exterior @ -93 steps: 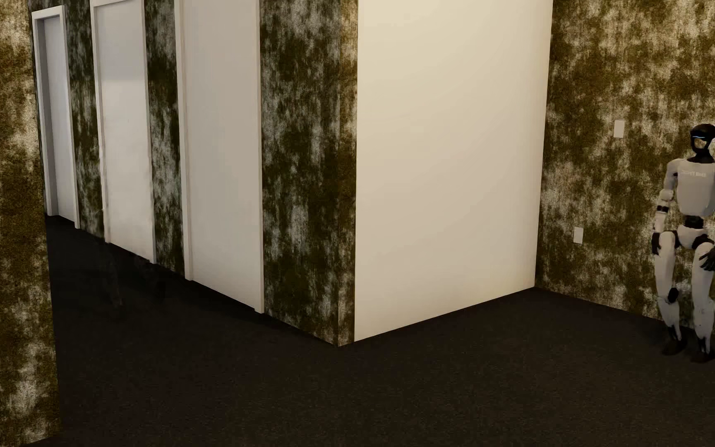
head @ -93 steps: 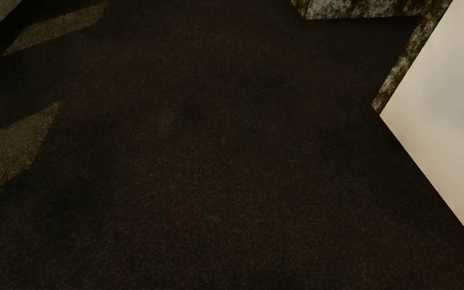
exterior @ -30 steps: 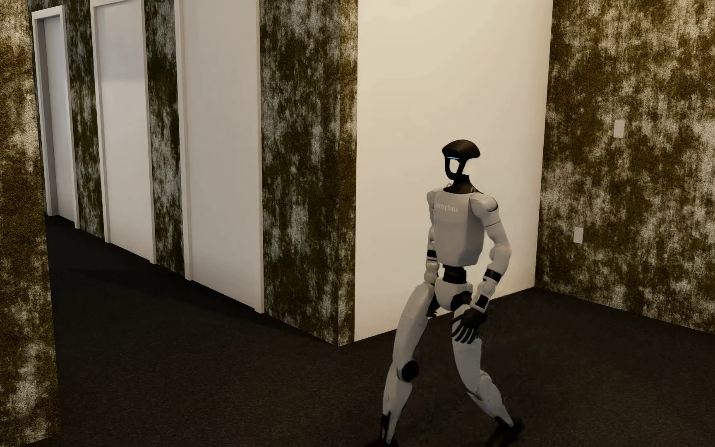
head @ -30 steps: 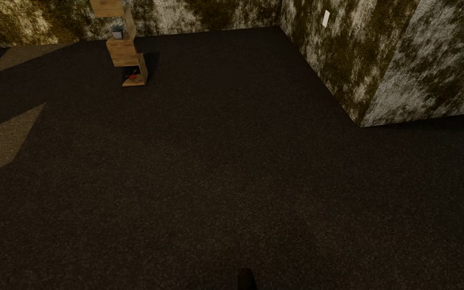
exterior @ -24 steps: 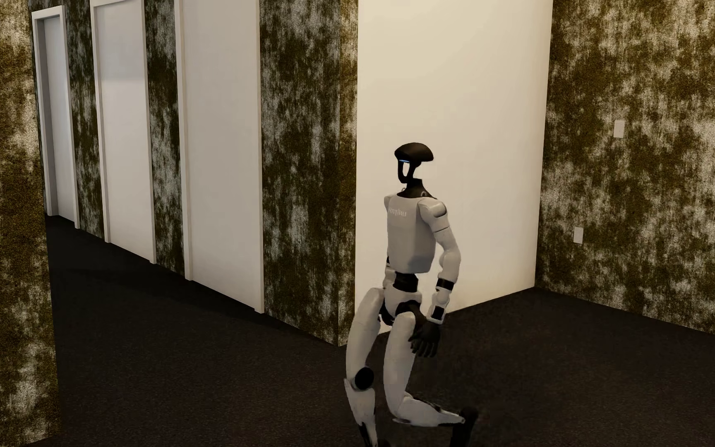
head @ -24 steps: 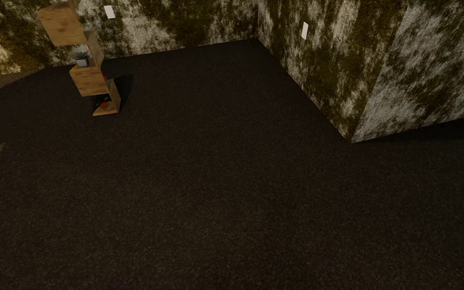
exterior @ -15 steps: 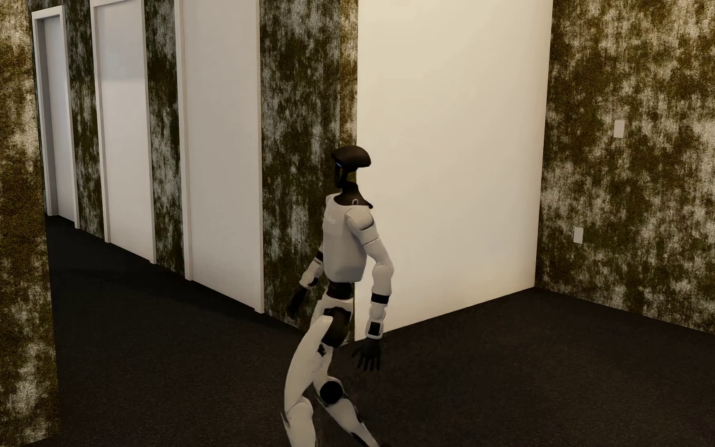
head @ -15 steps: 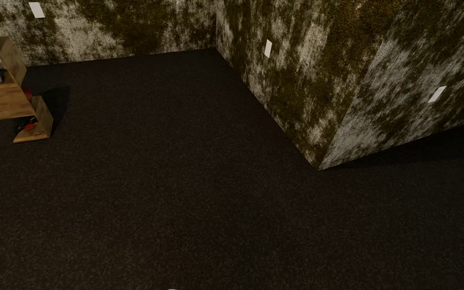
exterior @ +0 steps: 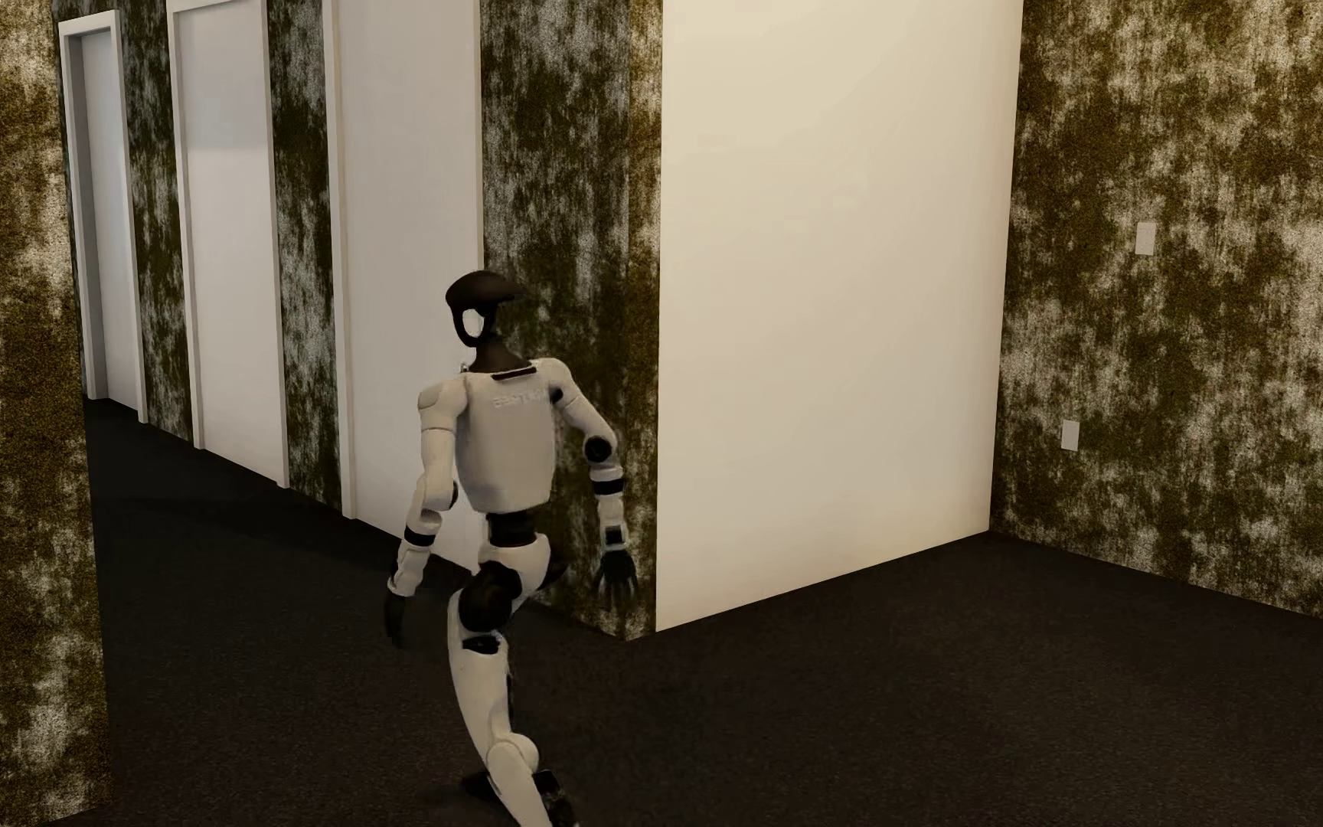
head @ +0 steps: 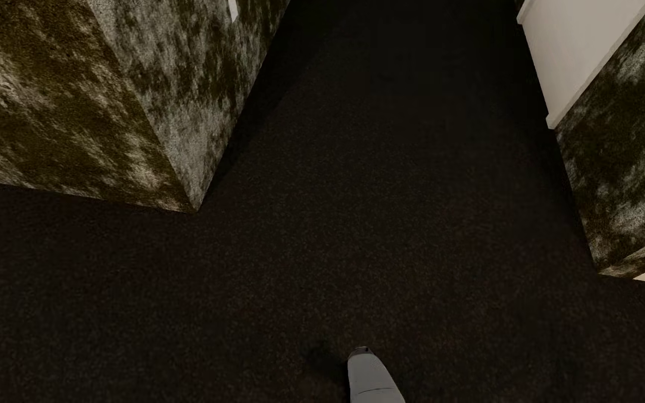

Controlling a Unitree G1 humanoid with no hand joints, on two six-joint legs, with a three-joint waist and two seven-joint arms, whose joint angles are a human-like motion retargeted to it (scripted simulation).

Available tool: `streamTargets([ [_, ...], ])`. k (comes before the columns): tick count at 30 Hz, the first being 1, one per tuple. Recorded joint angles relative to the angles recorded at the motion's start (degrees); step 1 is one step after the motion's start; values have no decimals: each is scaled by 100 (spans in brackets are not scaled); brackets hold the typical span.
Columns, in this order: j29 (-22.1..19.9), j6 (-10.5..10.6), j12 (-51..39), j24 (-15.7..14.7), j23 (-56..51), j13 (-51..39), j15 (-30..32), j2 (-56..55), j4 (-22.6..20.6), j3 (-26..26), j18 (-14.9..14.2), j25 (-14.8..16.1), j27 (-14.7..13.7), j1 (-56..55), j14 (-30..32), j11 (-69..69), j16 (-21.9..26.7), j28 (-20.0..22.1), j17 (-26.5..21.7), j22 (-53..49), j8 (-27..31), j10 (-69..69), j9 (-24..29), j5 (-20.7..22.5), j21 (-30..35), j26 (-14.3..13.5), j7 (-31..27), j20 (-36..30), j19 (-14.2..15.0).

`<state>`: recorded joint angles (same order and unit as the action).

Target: Go around the corner

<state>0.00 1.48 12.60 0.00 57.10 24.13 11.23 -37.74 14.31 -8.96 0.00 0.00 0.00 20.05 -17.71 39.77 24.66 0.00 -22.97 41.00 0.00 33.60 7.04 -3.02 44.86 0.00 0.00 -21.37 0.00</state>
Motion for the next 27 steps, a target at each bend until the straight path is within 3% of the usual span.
streamTargets([
  [1,0,124,22,0,235,-50,191,-107,81,-96,0,0,0,141,426,355,-4,0,15,9,0,81,27,146,164,0,0,135,0],
  [3,0,239,216,0,310,20,-478,255,175,-96,0,0,0,-431,1595,545,-36,0,41,251,0,1019,-151,477,248,0,0,140,0],
  [4,0,268,250,0,139,86,-860,527,38,226,0,0,0,-934,1649,543,-64,0,46,399,0,1822,-187,658,75,0,0,87,0],
  [6,0,358,445,0,-159,-214,-1316,1648,-162,941,0,0,0,-1838,1073,68,-109,0,24,493,0,3499,49,1201,226,0,0,-65,0],
  [8,0,321,752,0,-675,-668,-1952,2928,-521,1493,0,0,0,-3040,308,-656,-134,0,-11,626,0,4022,140,1490,-130,0,0,-336,0],
  [10,0,258,1061,0,-1317,-1064,-2599,4022,-793,2125,0,0,0,-4047,193,-1148,-126,0,-77,803,0,3089,137,1386,-838,0,0,-605,0],
  [13,0,273,1481,0,-2215,-1770,-3456,5280,-765,2765,0,0,0,-4761,731,-1597,-164,0,-196,1006,0,272,-69,1161,-1810,0,0,-782,0],
  [15,0,333,1691,0,-2688,-2095,-3612,5837,-667,3027,0,0,0,-5019,577,-1630,-149,0,-324,1038,0,-658,-267,1008,-2159,0,0,-813,0],
  [16,0,275,1764,0,-2792,-2150,-3417,6054,-648,3297,0,0,0,-5117,630,-1506,-147,0,-320,1074,0,-368,-265,686,-2317,0,0,-804,0],
  [17,0,145,1744,0,-2802,-2111,-2968,6126,-723,3405,0,0,0,-5374,1065,-1163,-153,0,-268,1221,0,426,-273,380,-2417,0,0,-885,0],
  [18,0,-84,1621,0,-2604,-1969,-2162,6065,-981,3362,0,0,0,-5447,1139,-487,-171,0,-101,1529,0,1178,-198,43,-2428,0,0,-1012,0],
  [19,0,-117,1419,0,-2387,-1807,-1245,5725,-1133,3195,0,0,0,-5152,858,599,-223,0,-44,1708,0,1555,-143,-76,-2389,0,0,-1027,0],
  [20,0,-44,1367,0,-2158,-1737,-583,4986,-1227,2980,0,0,0,-4861,508,2128,-322,0,-75,1558,0,1659,-184,90,-2077,0,0,-884,0],
  [21,0,-95,1282,0,-1847,-1709,-646,4363,-1460,2540,0,0,0,-4314,415,3347,-376,0,-38,1300,0,1445,-110,75,-1714,0,0,-790,0],
  [23,0,180,948,0,-1421,-1290,-760,3165,-1571,1620,0,0,0,-3296,463,4164,-487,0,11,626,0,823,-66,427,-1350,0,0,-489,0],
  [24,0,339,800,0,-1356,-898,-606,2678,-1566,1263,0,0,0,-2675,459,3775,-527,0,2,212,0,442,-34,579,-1438,0,0,-441,0],
  [25,0,337,634,0,-397,-902,-181,2282,-1543,1016,0,0,0,-2125,433,2840,-502,0,206,-170,0,122,-4,680,-897,0,0,-205,0],
  [27,0,425,307,0,-275,-358,583,1696,-1414,542,0,0,0,-1159,271,391,-494,0,80,-996,0,-394,-49,749,-316,0,0,38,0],
])
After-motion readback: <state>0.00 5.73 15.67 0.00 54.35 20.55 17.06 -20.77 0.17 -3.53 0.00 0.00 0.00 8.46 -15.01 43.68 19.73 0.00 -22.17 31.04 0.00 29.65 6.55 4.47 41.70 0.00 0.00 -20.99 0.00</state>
